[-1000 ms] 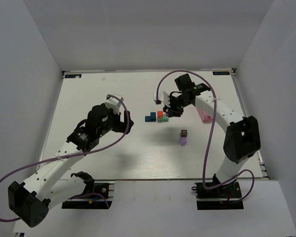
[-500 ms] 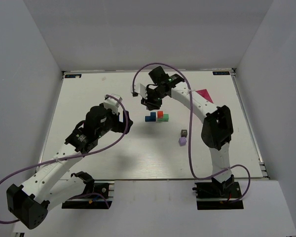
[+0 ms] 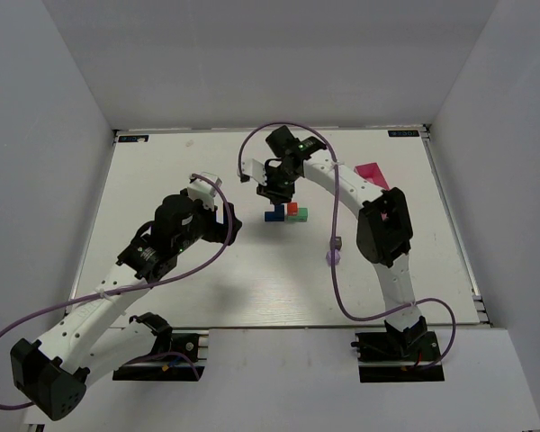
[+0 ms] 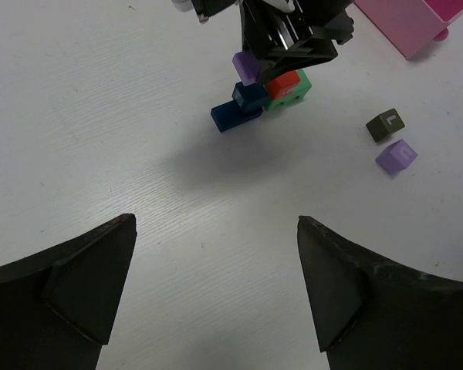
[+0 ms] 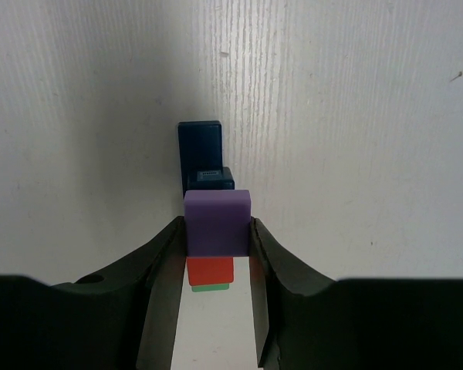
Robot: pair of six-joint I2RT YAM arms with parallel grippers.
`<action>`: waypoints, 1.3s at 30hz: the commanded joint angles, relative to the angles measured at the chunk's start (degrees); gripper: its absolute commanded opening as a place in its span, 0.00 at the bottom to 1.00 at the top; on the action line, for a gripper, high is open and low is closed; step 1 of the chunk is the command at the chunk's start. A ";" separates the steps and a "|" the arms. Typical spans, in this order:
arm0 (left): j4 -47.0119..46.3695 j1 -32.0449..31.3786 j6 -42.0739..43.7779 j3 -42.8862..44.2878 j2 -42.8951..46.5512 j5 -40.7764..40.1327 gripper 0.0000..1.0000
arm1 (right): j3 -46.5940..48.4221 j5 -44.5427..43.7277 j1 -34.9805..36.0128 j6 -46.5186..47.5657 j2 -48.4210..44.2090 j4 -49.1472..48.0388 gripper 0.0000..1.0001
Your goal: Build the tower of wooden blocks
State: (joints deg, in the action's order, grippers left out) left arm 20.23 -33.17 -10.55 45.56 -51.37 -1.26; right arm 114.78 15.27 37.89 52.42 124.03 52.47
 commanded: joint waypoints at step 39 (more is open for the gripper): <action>-0.80 0.21 -0.18 0.05 0.75 -0.24 0.94 | -1.31 1.78 -1.68 2.68 2.62 0.09 0.14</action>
State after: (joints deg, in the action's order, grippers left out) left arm 20.23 -33.17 -10.55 45.56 -51.31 -1.26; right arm 113.60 15.20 36.36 54.48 126.30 53.30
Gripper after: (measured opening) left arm 0.948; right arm 0.403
